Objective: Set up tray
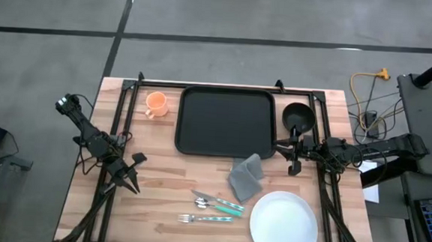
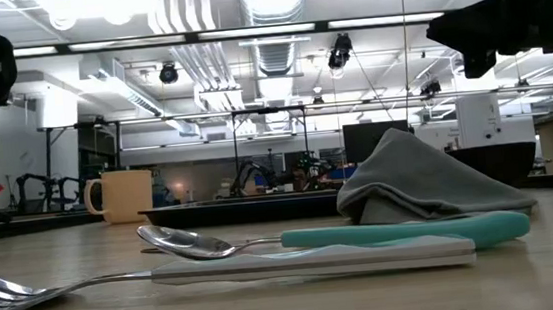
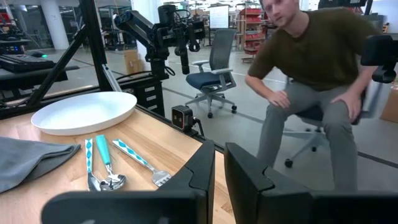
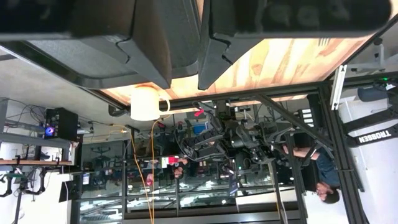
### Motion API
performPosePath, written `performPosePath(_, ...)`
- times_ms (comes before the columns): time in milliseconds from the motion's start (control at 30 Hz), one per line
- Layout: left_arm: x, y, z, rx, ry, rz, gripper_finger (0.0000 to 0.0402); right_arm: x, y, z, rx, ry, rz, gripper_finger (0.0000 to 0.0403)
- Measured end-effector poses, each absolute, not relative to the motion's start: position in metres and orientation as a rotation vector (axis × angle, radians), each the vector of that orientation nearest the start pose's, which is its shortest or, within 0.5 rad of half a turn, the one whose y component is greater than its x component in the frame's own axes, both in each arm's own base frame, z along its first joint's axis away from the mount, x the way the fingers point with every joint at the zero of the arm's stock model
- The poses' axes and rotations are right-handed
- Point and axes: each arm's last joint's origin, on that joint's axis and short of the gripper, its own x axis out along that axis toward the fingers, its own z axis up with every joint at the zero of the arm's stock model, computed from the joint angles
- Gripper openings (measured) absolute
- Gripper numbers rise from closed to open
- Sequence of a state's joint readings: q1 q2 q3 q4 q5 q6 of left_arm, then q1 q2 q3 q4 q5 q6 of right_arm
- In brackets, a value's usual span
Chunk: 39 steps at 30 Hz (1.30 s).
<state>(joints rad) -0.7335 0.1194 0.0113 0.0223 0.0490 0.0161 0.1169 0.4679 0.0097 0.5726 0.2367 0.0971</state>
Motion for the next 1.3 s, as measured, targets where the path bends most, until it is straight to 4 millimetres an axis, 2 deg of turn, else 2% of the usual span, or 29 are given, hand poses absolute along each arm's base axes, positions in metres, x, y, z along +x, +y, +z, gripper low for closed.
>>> performPosePath(233, 0.0765, -0.0708, 0.1599, 0.045, 0.077, -0.783, 0.0018, 0.1259, 0.0079, 0.179, 0.117, -0.118, -0.114, 0.008)
performPosePath(600, 0.0765, -0.0708, 0.1598, 0.045, 0.077, -0.782, 0.0018, 0.1258, 0.0079, 0.179, 0.117, -0.118, -0.114, 0.0068)
performPosePath(967, 0.0765, -0.0708, 0.1598, 0.045, 0.077, -0.782, 0.0018, 0.1259, 0.008, 0.1789, 0.117, -0.118, -0.114, 0.008)
performPosePath(1300, 0.0765, -0.0708, 0.1598, 0.045, 0.077, -0.782, 0.0018, 0.1259, 0.0079, 0.1791, 0.117, -0.119, -0.114, 0.0068)
